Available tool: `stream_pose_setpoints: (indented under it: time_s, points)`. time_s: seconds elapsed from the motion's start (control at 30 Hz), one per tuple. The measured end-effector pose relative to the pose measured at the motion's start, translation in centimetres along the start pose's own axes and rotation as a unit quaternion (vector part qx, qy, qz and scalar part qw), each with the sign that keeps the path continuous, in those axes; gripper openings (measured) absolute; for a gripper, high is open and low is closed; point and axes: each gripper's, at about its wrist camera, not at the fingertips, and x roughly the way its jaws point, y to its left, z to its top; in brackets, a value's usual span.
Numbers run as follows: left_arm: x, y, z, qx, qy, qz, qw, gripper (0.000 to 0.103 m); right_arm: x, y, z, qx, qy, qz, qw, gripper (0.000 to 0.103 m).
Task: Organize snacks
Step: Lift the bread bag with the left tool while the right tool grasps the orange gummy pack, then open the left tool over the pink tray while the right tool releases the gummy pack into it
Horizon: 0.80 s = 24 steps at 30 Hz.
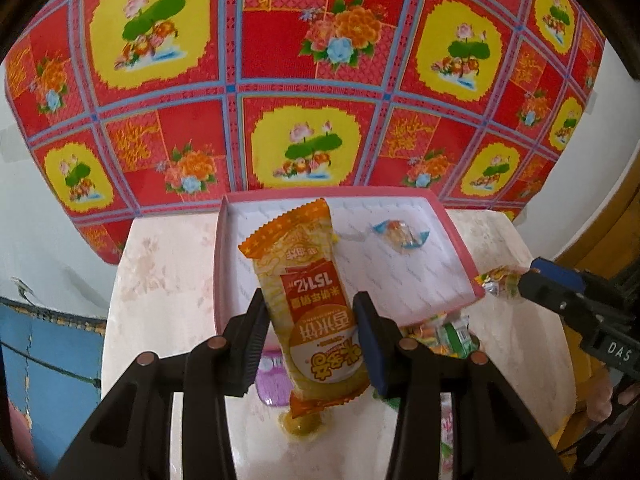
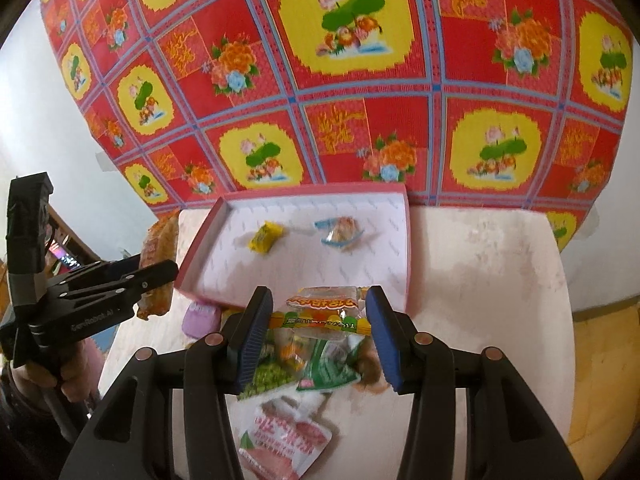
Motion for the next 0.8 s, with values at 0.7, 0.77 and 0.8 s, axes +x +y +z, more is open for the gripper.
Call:
stream_pose_setpoints:
  time_s: [0.7,0.77,0.8]
  points:
    - [5.1,0.1,3.7,0.012,0.011,0.015,0.9998,0.045,4.8,-2.0,5.3,0.011,-0.010,-0.009,1.000,0.050]
    - [5.7,0.3,3.7,0.010,0.013,0.015,0.9998,0.045,5.5,-2.0,5.7,0.010,-0.010,-0.011,1.000,0.050]
    - [6.0,0.4,3.8,0.008,0.015,0.016,0.9997,0.045,5.7,-2.0,5.9,0.009,-0.011,-0.012,1.000,0.050]
